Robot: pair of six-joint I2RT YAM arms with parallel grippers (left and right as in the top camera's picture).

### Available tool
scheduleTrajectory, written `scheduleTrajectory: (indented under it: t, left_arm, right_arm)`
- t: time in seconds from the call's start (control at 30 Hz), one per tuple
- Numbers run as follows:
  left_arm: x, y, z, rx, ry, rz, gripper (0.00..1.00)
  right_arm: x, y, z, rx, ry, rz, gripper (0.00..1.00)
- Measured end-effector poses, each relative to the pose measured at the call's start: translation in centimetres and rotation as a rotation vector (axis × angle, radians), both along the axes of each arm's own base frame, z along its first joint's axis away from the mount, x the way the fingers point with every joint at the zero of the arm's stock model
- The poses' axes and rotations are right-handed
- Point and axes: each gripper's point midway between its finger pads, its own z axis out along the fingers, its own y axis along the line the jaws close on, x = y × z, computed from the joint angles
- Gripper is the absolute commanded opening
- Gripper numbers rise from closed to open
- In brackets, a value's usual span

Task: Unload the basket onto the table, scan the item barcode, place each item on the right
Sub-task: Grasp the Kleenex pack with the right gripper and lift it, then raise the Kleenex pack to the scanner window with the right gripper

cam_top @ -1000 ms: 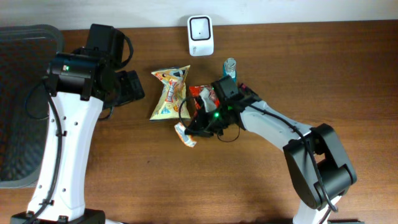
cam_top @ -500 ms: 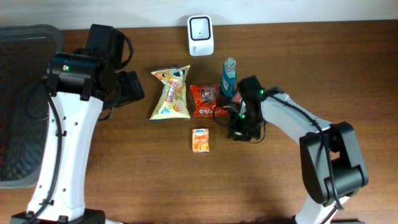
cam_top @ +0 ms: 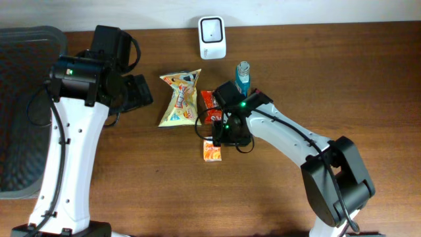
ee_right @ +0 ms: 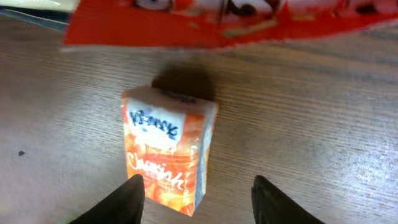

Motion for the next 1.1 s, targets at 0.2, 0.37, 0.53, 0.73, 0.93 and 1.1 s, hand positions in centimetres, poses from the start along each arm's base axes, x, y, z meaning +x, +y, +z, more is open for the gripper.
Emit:
scheduleTrajectory:
  t: [0.2,0.37,0.53,0.73,0.93,1.1]
  left_arm:
    - [0.0,0.0,0.0,0.0,-0.002,0.0,0.99]
    - [0.0,0.0,0.0,0.0,-0.001,0.0,0.99]
    - [0.0,0.0,0.0,0.0,0.0,0.0,0.99]
    - [0.0,0.0,0.0,0.0,0.001,0.0,0.99]
    - [0.8,-0.1,0.3,-0.006,-0.033,0.0,0.99]
    - [0.9,-0.2,0.3,-0.008,-0.041,0.0,0.99]
  right_arm:
    - [-0.4,1.6,0.0,0.018,-0.026,0.039,0.52]
    - [-1.2,1.1,-2.0,0.007,-0.009,0.037,0.48]
    - [-0.8,1.8,-2.7,0.045,-0.032,0.041,0.42]
    - [-1.1,2.1,-3.2,0.073,-0.023,0.023,0.04]
    - [-0.6,2.8,-1.9,0.149,0.0,0.027,0.04]
    - [2.7,2.7,2.2,0.305,-0.01,0.029,0.04]
